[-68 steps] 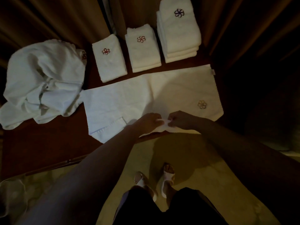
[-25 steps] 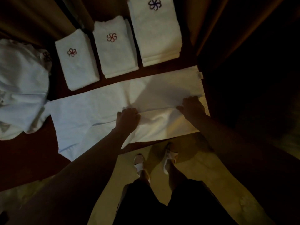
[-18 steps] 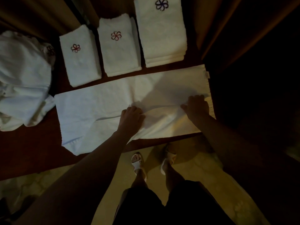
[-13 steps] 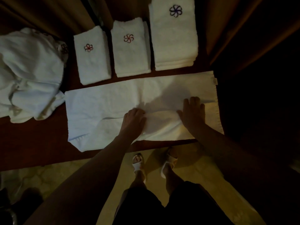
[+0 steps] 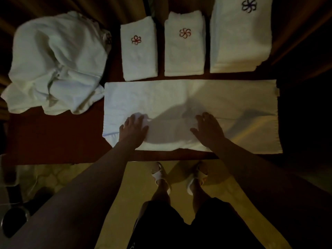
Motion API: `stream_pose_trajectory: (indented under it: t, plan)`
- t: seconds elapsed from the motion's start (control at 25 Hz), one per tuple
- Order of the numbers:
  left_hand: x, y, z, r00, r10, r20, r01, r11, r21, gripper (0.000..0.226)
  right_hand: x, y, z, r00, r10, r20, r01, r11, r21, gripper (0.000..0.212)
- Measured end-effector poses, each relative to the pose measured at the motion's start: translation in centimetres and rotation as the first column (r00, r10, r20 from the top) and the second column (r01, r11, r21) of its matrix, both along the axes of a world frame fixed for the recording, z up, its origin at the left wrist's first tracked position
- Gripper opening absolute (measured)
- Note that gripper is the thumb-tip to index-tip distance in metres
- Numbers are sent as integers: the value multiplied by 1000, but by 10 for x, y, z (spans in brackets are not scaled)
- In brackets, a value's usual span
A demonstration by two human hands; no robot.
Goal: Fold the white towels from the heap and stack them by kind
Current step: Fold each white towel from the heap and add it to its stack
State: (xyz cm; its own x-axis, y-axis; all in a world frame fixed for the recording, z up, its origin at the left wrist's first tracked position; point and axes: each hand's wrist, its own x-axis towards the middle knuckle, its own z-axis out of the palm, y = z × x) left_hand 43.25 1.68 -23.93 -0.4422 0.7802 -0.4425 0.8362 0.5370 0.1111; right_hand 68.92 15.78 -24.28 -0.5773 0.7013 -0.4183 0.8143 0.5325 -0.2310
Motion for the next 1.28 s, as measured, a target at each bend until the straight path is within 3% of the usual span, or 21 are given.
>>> stream_pose_trajectory:
  t: [0.28, 0.44, 0.56, 0.64, 0.8, 0.92, 1.08, 1.28]
  plan:
    - [-38, -7, 8, 982, -75, 173, 73, 997, 17, 51, -3, -6, -2, 993, 9, 118, -24, 992, 125, 57]
    - [-60, -26, 10, 990, -27, 135, 23, 999, 29, 43, -39, -21, 16, 972, -168, 163, 146, 979, 140, 56]
    - [-87, -38, 14, 996, -34, 78, 41, 995, -92, 41, -73, -32, 16, 995, 21, 100, -40, 979, 200, 52]
    - [-102, -45, 14, 997, -60, 39, 66, 983, -172, 42, -102, -43, 17, 987, 156, 43, -160, 977, 142, 48]
    - [-120, -60, 12, 997, -16, 73, 36, 963, -268, 37, -152, -62, 14, 990, 140, 22, -140, 990, 16, 44]
    - [-126, -67, 14, 985, 14, 174, 20, 981, -194, 20, -169, -65, 11, 993, 109, 35, -109, 994, 7, 47]
    - [-143, -85, 18, 922, 132, 364, -126, 991, -41, 15, -179, -59, 15, 970, 184, 156, -175, 982, -70, 41]
    - [-148, -79, 17, 914, 205, 350, -160, 975, -153, 25, -188, -59, 27, 996, 44, -73, -63, 957, -284, 23]
